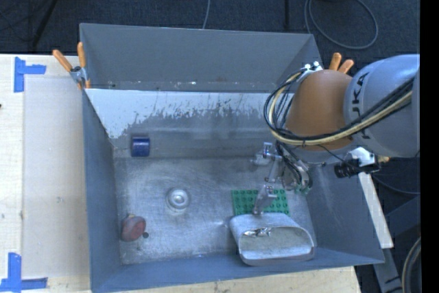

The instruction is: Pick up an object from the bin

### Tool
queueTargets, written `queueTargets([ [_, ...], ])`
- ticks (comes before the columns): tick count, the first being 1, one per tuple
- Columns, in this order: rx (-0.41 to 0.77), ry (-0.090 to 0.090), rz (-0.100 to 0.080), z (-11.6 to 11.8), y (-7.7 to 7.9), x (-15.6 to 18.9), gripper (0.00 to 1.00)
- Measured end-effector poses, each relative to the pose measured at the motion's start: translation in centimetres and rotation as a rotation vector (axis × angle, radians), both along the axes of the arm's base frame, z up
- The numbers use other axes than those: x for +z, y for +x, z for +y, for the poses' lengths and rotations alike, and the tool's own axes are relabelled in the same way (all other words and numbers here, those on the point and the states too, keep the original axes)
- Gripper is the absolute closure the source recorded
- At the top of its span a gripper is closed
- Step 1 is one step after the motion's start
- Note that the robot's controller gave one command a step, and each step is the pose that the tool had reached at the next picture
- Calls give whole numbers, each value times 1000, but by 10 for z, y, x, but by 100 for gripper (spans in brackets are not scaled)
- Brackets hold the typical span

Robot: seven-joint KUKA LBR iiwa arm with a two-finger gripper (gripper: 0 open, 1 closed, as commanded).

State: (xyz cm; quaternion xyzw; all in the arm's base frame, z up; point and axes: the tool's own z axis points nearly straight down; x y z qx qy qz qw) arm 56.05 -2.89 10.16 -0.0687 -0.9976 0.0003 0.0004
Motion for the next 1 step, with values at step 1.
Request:
queueTargets([
  [1, 1, 0, 0, 0, 0, 0, 100],
])
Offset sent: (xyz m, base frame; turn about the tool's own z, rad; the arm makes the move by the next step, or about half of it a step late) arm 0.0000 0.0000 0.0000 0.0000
